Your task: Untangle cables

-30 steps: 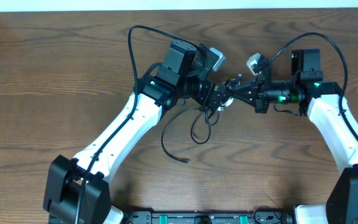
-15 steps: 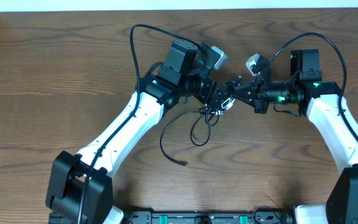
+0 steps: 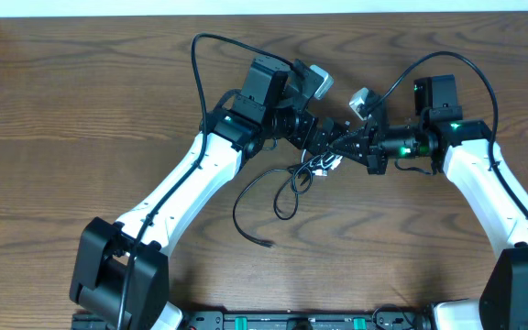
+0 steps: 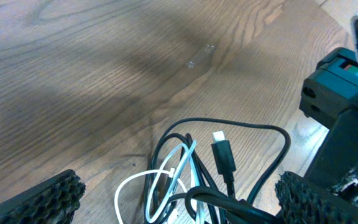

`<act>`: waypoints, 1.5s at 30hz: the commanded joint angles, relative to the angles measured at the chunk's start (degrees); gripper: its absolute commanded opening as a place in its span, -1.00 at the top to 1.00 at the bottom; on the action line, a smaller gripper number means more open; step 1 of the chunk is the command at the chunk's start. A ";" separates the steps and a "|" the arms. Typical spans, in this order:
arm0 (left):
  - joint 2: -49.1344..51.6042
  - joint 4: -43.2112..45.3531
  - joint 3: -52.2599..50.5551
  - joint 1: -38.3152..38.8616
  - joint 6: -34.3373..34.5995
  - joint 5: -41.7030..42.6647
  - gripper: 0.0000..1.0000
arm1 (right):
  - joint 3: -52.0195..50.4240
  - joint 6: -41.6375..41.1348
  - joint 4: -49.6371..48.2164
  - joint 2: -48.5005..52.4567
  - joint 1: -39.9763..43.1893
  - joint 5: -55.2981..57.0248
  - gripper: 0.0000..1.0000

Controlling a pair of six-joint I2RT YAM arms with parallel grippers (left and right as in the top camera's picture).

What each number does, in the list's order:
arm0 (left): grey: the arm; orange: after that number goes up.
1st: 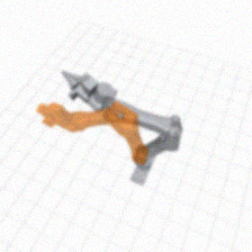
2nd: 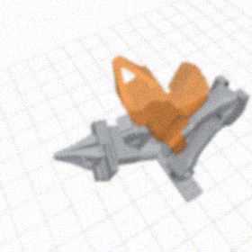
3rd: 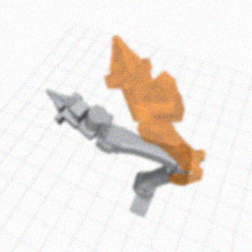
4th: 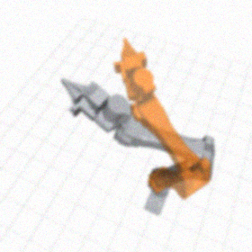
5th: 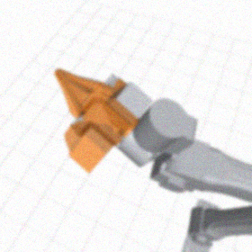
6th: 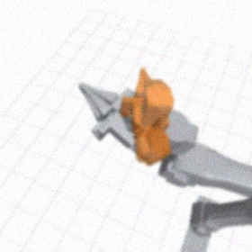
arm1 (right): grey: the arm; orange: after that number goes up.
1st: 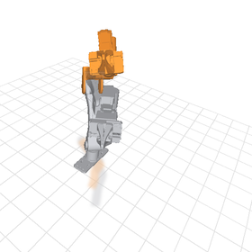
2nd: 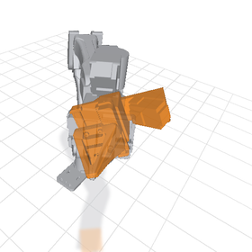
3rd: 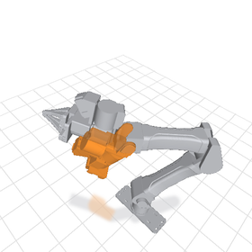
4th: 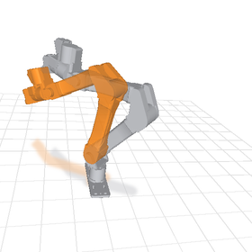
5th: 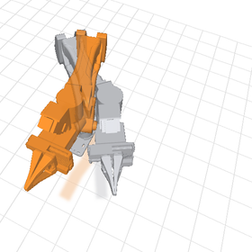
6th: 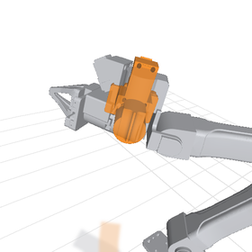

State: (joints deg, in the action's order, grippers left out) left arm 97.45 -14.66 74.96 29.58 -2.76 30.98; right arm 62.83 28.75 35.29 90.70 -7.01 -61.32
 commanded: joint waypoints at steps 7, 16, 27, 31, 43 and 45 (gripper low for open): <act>2.21 -1.07 1.03 -0.57 0.52 -9.64 -0.99 | 0.11 0.85 0.61 -1.18 0.66 -4.22 0.98; 2.21 -1.51 1.03 -5.31 7.06 -10.71 -0.99 | 0.11 0.87 1.03 -1.18 3.28 4.42 0.98; 2.21 -2.40 1.03 -6.38 9.20 -7.28 -0.99 | 0.11 0.87 0.96 -1.18 3.28 4.00 0.98; 2.21 -2.45 1.03 -6.38 6.34 1.53 -0.99 | 0.11 0.87 0.72 -1.18 3.28 4.07 0.98; 2.21 -9.55 1.03 -6.38 -6.14 16.59 -0.99 | 0.11 -3.10 -2.25 -1.18 3.32 4.44 0.98; 2.21 -11.17 1.03 -6.36 -7.69 16.61 -0.99 | 0.11 -3.48 -2.71 -1.18 3.32 4.42 0.98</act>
State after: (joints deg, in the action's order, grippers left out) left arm 99.22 -24.21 75.09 23.14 -4.86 43.86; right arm 62.81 27.00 33.10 90.67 -3.92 -56.47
